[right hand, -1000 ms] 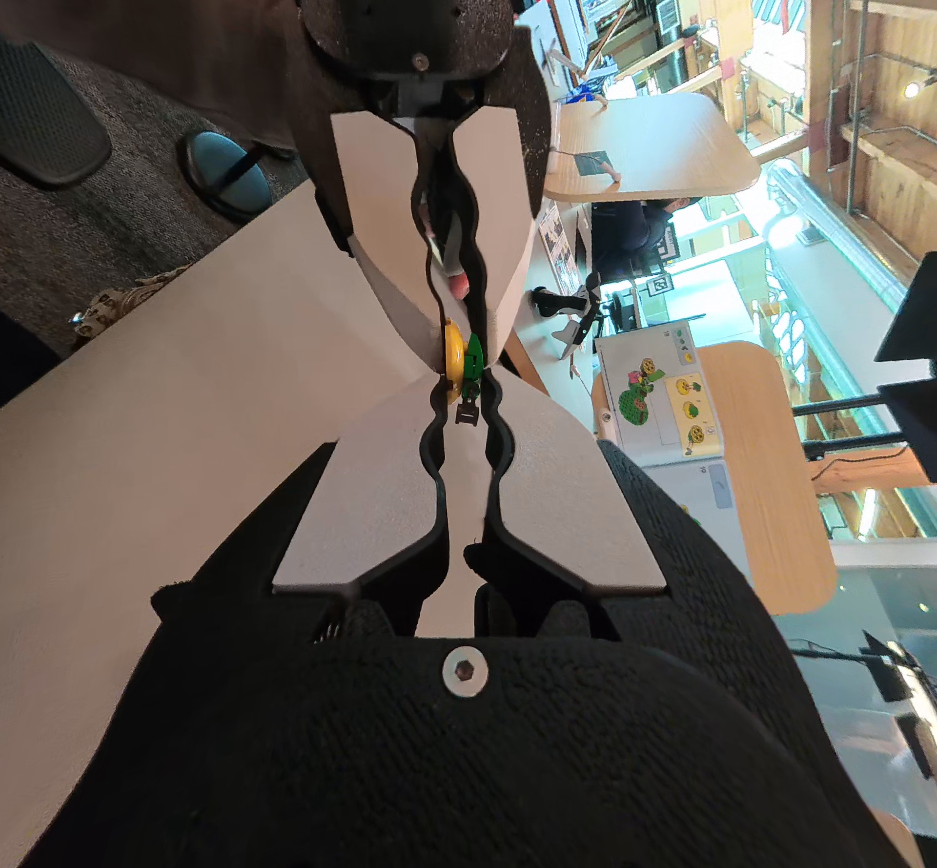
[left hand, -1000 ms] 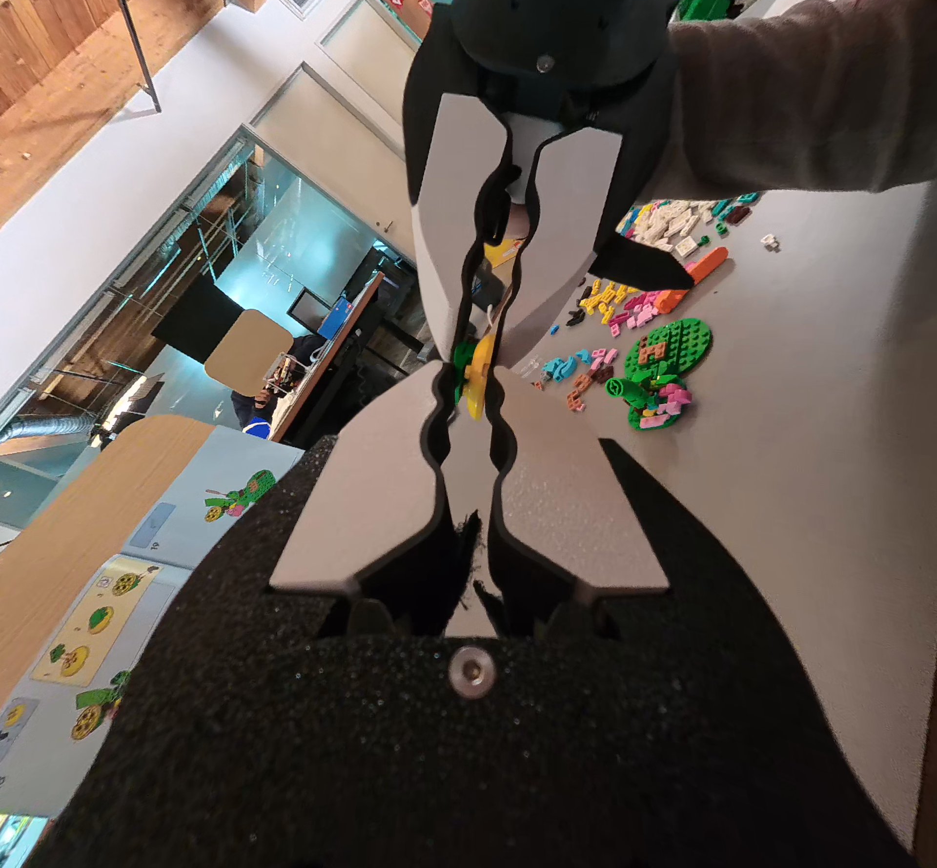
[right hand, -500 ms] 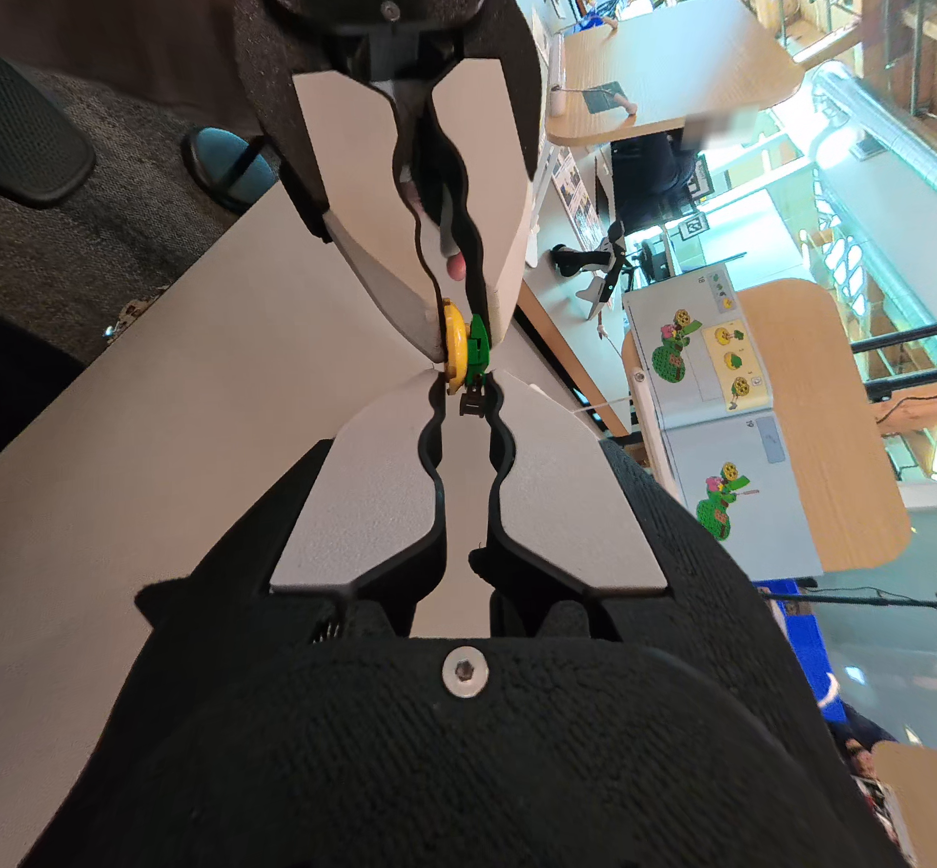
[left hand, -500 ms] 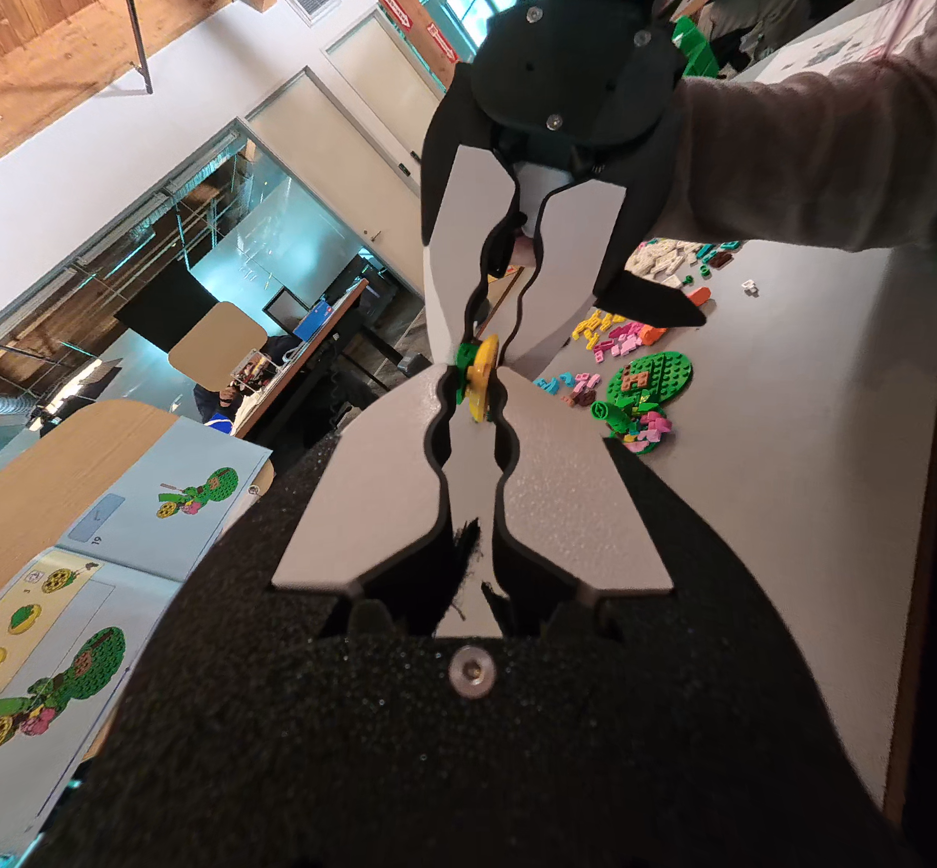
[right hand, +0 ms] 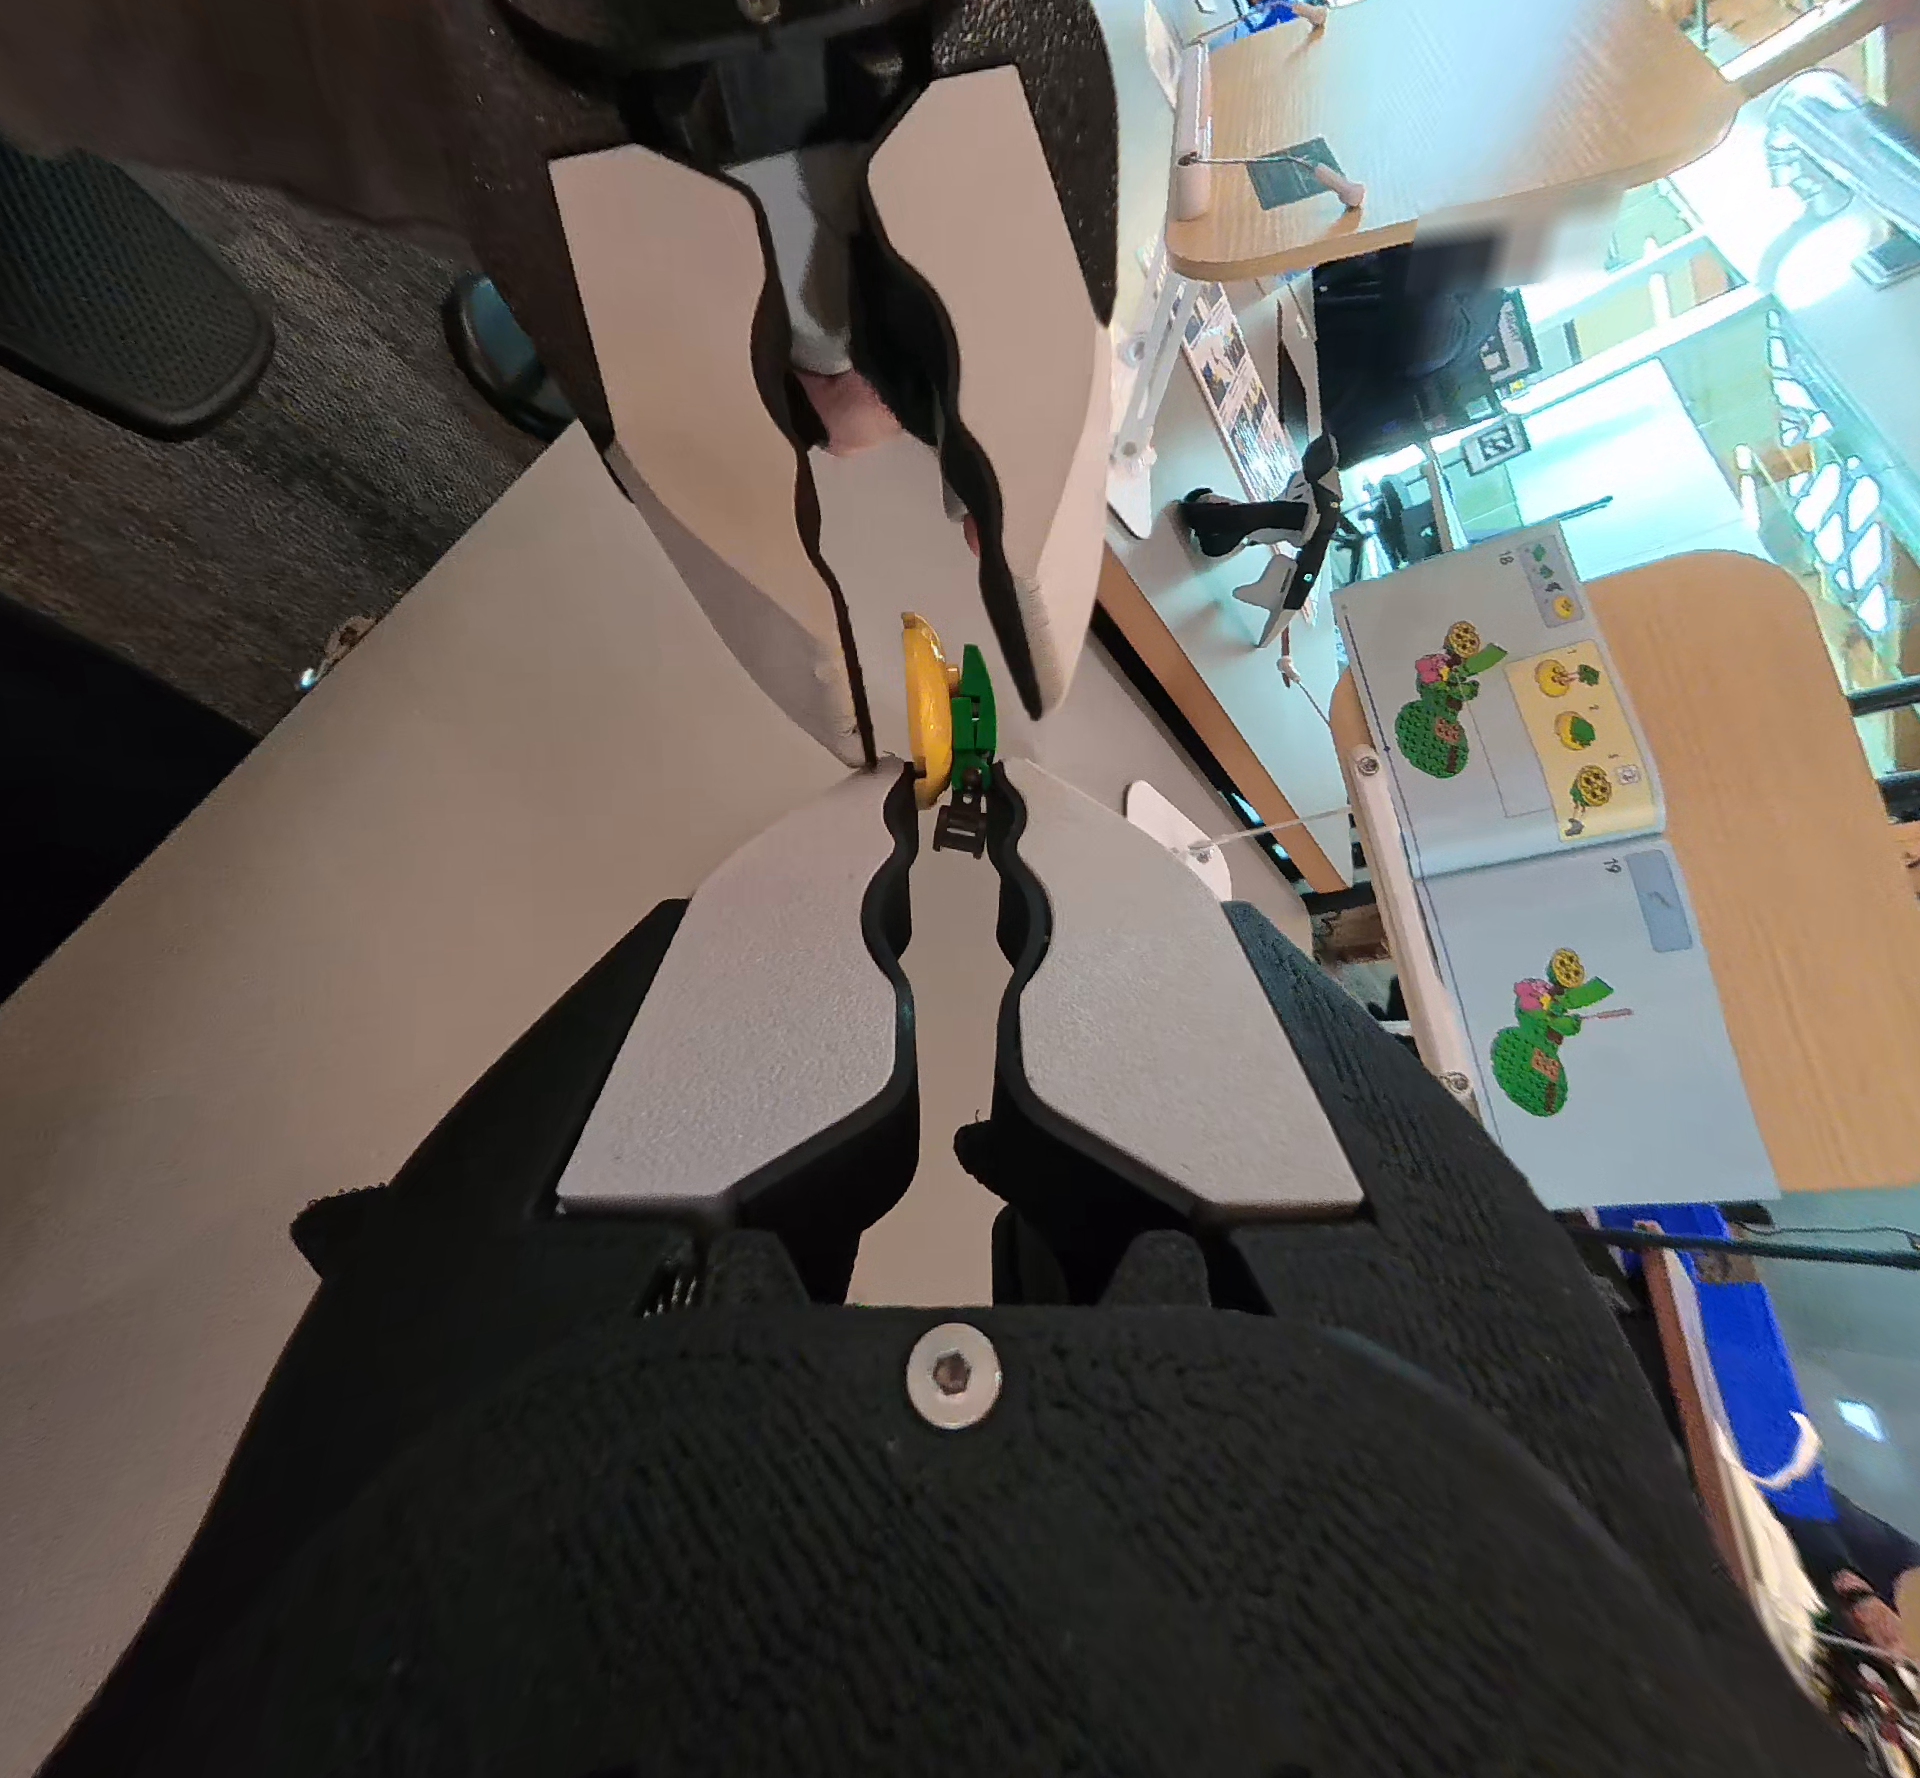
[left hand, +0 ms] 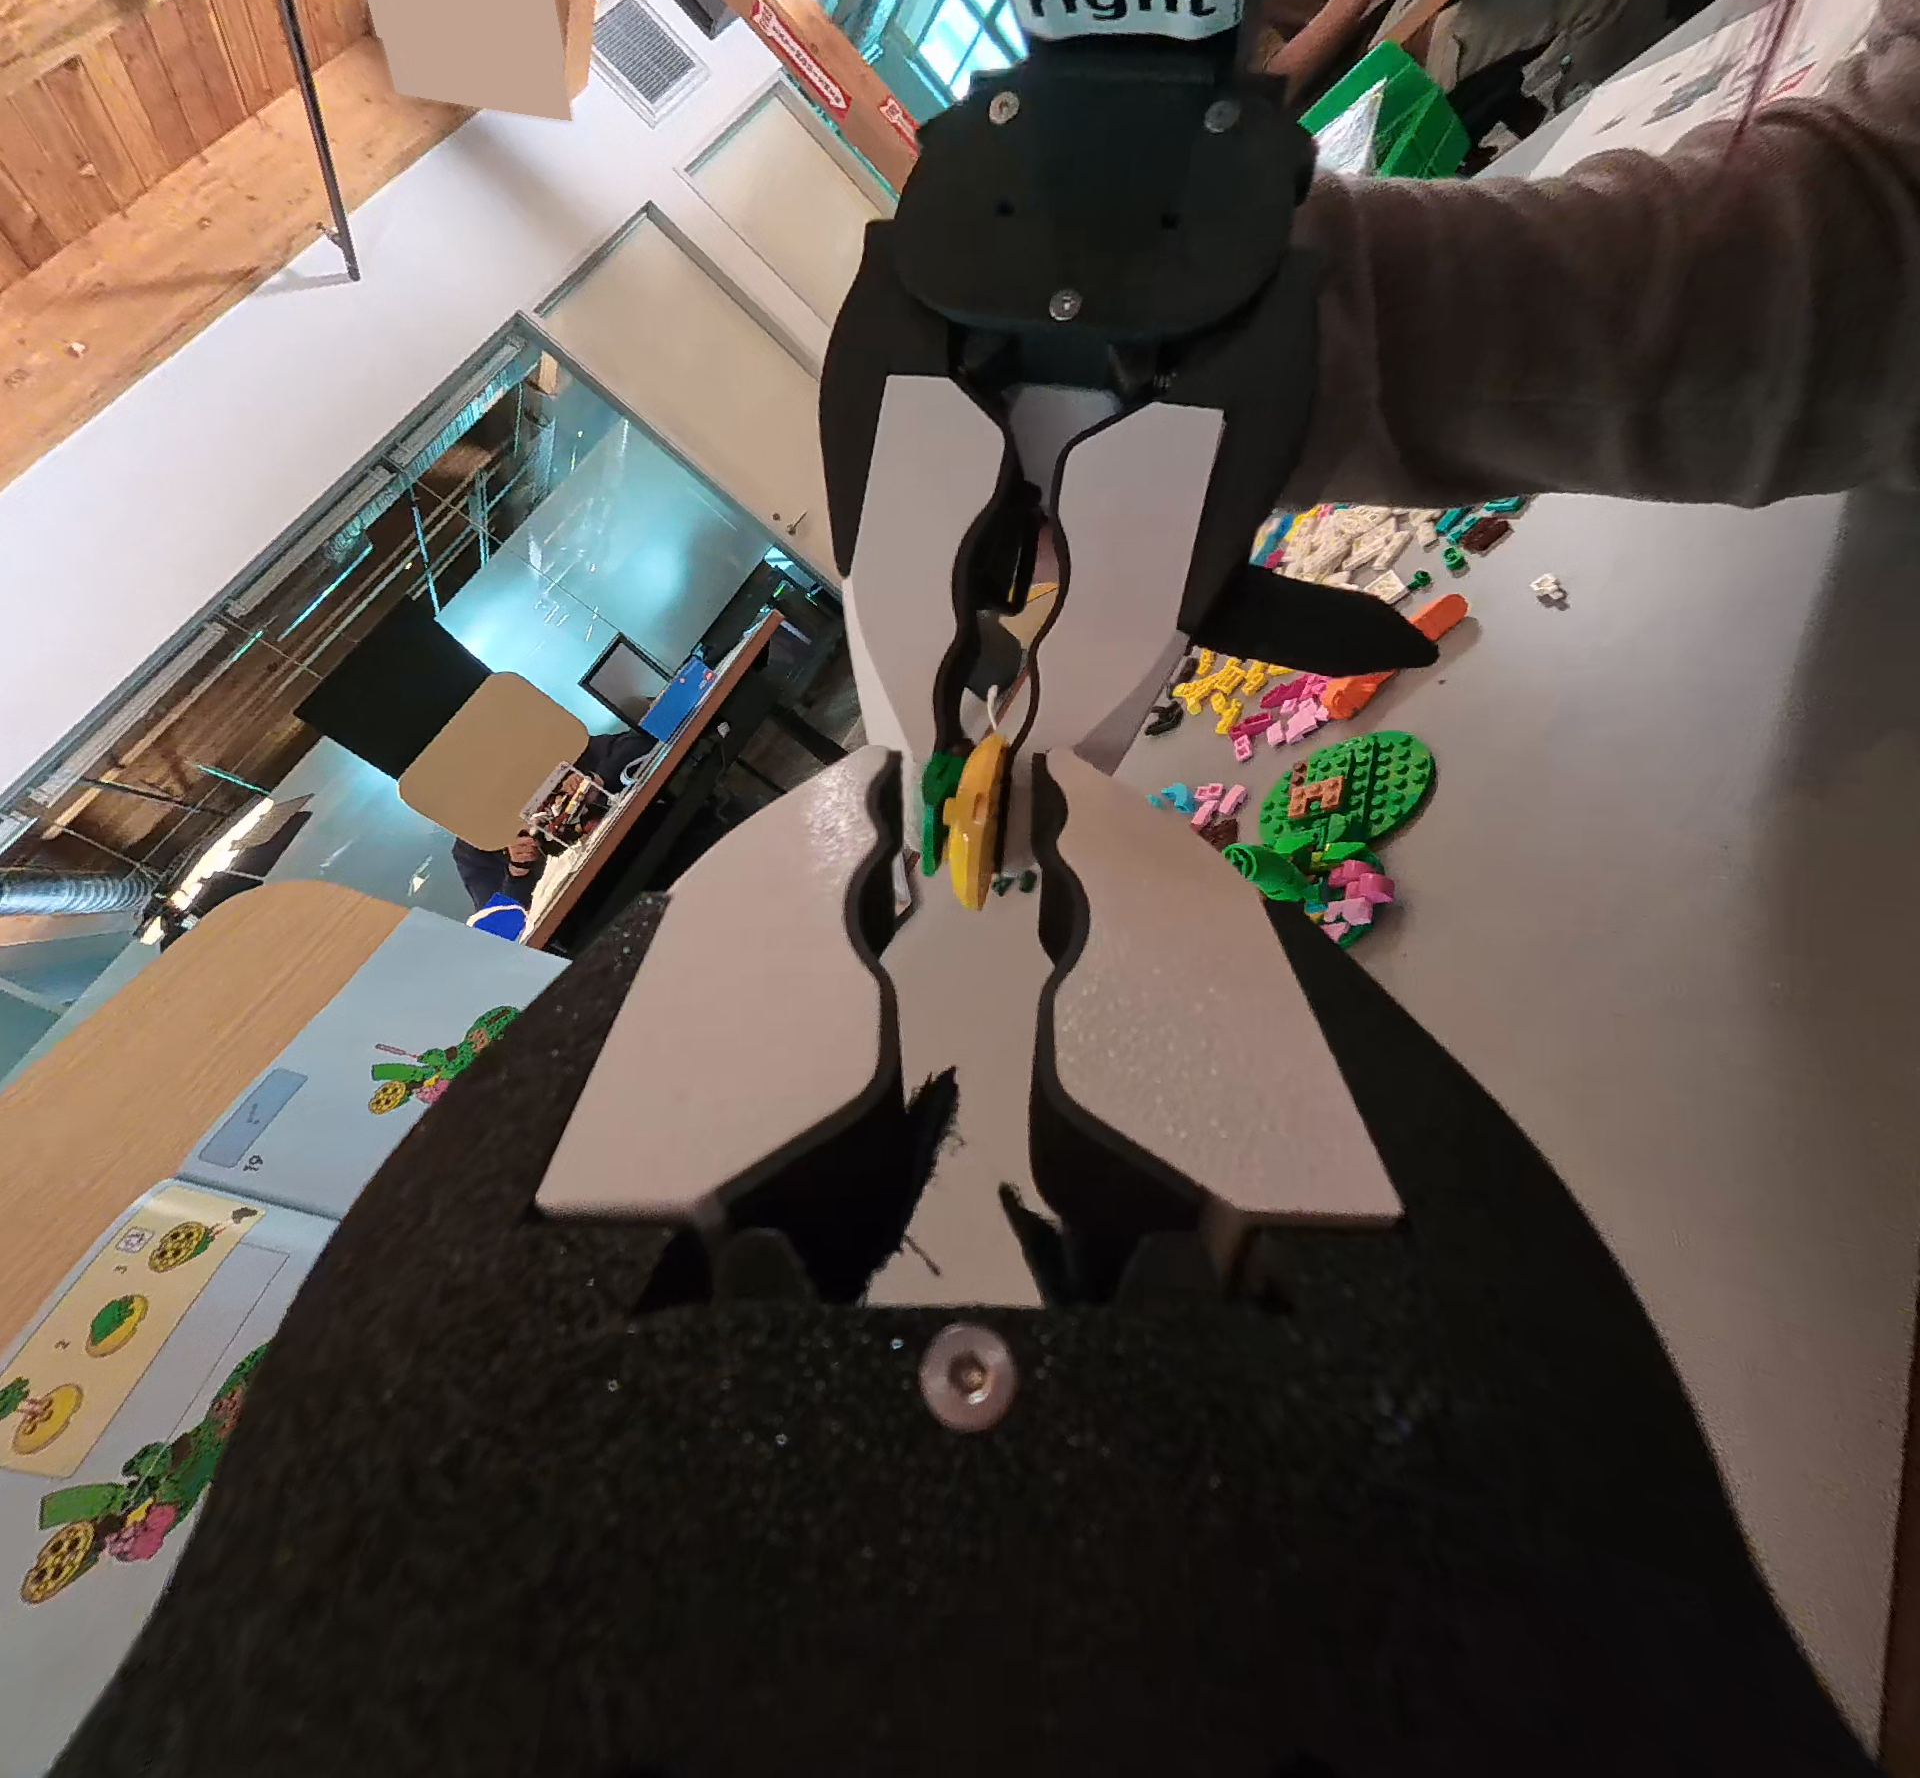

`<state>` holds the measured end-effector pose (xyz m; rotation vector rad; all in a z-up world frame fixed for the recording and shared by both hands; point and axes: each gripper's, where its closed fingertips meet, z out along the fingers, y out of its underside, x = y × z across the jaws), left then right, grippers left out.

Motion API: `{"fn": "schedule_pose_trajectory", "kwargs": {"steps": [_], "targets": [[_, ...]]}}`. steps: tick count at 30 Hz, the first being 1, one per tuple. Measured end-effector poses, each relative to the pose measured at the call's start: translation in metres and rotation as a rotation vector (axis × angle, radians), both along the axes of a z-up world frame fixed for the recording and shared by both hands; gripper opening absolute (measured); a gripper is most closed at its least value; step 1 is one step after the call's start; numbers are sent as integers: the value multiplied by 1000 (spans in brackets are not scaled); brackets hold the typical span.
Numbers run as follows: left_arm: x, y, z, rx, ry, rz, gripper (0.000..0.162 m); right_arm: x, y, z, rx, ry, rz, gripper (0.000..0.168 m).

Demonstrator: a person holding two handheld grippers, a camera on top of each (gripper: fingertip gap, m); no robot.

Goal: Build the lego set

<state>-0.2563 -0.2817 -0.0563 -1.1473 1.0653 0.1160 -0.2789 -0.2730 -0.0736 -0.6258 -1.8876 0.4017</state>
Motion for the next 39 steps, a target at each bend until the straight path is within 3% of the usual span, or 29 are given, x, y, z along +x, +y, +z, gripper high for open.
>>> {"fn": "schedule_pose_trajectory", "kwargs": {"steps": [8,28,32,36,39], "targets": [[0,-2,-2,-17,9,-12,13,2,-4,-1,-22,-14,38,10],[3,1,-4,63,74,21,11,4,0,-3,-54,-35,25,10],[1,4,-1,54,13,13,11,4,2,-2,-46,-25,21,10],[-9,13,5,57,-38,97,23,3,10,4,1,28,3,10],[-16,18,2,-104,-170,61,33,2,20,12,143,113,-25,12]]}}
